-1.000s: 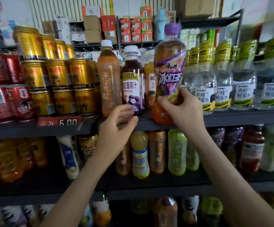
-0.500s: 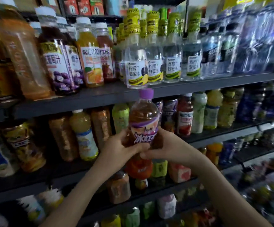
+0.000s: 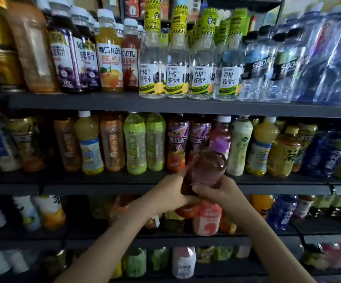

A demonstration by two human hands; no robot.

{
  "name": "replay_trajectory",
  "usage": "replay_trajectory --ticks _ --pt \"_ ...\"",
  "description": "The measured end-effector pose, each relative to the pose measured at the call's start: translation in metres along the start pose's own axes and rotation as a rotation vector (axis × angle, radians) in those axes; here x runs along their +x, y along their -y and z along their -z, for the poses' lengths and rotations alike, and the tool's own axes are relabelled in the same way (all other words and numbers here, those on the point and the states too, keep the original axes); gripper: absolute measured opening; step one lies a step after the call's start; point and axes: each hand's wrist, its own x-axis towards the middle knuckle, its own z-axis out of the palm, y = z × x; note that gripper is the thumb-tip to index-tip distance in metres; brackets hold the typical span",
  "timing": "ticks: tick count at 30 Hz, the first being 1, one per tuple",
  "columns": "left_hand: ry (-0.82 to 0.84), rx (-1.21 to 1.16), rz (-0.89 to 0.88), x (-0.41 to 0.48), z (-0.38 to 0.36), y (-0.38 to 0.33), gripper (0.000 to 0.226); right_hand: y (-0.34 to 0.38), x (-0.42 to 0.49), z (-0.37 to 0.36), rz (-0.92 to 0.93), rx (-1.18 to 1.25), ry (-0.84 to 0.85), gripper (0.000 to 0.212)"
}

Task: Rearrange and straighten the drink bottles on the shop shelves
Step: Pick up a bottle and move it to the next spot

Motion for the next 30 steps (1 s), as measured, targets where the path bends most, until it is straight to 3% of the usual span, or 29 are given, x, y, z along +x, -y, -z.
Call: replay_trajectory --ticks 2,7,11,15,18,23,27,30 --pt "-0.032 0.077 0.017 -0.001 0.008 0.006 0.071 -0.009 0.008 -0.003 0.008 0.028 -0.07 0.029" --pt "-0.491 0.202 0.022 0.013 0.025 0.022 0.048 -0.021 0.029 -0.005 0.061 0.075 -0.187 0.035" --pt "-0.658 0.175 0.0 0.036 0.013 0.024 0.04 -0.016 0.033 0.003 0.124 0.002 -0.277 0.026" --pt "-0.642 0.173 -0.091 0.061 0.003 0.007 0.035 -0.007 0.034 0.023 0.144 -0.076 -0.352 0.016" --pt "-0.619 0.223 -0.165 0.08 -0.002 -0.014 0.035 -0.005 0.035 0.047 0.103 -0.081 -0.44 0.024" --pt "-0.604 0.447 -0.218 0.122 -0.021 -0.046 0.046 -0.01 0.031 0.1 0.086 -0.145 -0.496 0.02" --pt "-0.474 0.368 -0.012 0.154 -0.043 -0.068 0.072 -0.032 0.032 0.131 0.128 -0.183 -0.506 0.029" --pt "-0.523 0.278 0.111 0.172 -0.058 -0.082 0.082 -0.048 0.033 0.143 0.164 -0.153 -0.513 0.032"
